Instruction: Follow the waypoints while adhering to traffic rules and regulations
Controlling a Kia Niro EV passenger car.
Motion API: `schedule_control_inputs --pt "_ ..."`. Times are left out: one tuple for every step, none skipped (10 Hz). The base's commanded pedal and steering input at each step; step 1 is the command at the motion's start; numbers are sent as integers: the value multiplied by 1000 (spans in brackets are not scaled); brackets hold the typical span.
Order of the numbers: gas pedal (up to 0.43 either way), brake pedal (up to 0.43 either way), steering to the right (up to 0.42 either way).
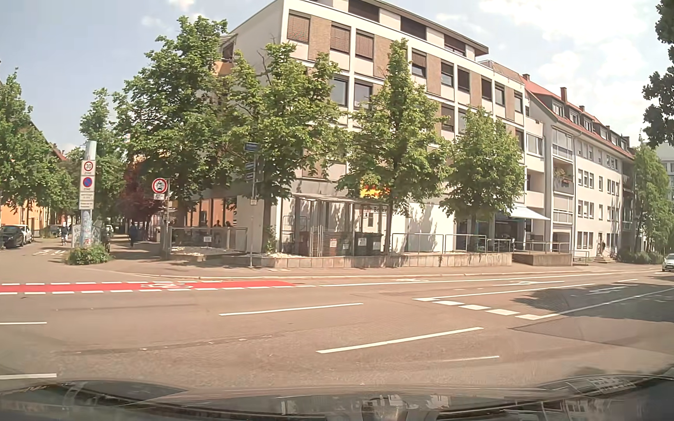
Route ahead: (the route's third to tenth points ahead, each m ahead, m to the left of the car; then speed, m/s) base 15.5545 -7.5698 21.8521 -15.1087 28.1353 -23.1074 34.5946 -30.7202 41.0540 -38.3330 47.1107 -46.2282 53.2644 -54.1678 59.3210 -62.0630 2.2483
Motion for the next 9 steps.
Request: schedule_control_inputs --pt "248 0 356" --pt "248 0 373" --pt "248 0 393" --pt "248 0 411" --pt "248 0 426" --pt "248 0 448" --pt "248 0 468" --pt "248 0 479" --pt "248 0 489"
